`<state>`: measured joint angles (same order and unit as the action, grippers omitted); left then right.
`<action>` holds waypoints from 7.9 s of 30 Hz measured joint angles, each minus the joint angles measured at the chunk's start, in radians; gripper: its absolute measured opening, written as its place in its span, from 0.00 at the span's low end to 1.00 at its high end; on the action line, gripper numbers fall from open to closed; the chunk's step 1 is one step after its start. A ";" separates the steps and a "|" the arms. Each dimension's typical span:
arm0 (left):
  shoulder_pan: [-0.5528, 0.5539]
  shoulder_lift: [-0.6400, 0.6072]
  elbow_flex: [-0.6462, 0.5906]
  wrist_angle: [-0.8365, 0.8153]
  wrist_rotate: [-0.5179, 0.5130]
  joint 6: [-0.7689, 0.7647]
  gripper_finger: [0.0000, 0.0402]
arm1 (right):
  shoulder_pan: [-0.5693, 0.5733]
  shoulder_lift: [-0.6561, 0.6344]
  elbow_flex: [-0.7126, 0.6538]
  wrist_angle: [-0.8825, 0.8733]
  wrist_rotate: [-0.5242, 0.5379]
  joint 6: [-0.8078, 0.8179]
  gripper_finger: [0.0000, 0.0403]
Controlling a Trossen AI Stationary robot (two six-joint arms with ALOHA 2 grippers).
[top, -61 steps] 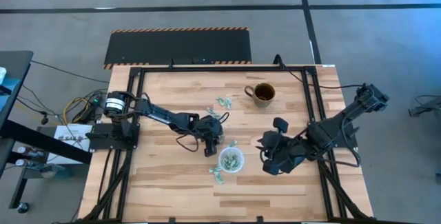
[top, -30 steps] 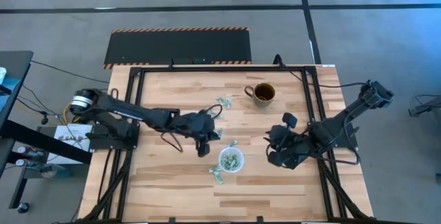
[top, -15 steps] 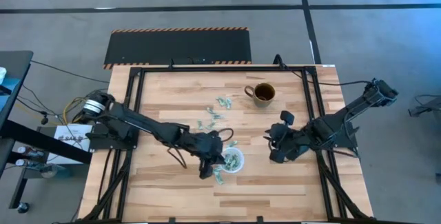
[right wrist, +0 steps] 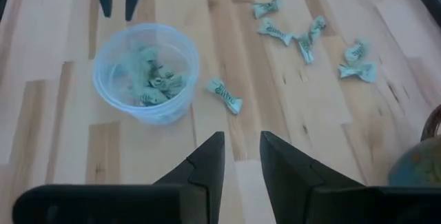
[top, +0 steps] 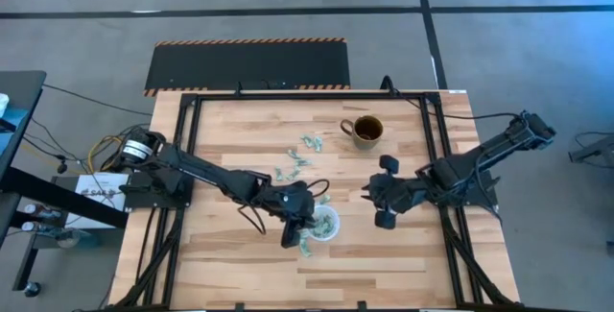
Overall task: Pick and place Stevia / Truvia into bins
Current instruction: Put the green stevia packet into the transparent container
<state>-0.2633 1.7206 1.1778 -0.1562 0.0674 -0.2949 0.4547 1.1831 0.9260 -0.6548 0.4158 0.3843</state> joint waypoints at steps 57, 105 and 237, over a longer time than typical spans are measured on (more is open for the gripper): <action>-0.150 -0.315 -0.003 -0.598 -0.495 -0.516 0.25 | -0.451 0.588 -0.074 0.601 -0.707 -1.047 0.30; -0.149 -0.314 -0.003 -0.570 -0.498 -0.496 0.25 | -0.483 0.515 -0.040 0.443 -0.493 -0.827 0.01; -0.197 0.222 -0.007 -0.189 -0.339 -0.340 0.01 | -0.279 0.047 -0.037 0.243 -0.358 -0.043 0.29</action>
<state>-0.4603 1.9422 1.1706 -0.3450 -0.2718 -0.6353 0.1761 1.2301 0.8886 -0.4122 0.0578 0.3416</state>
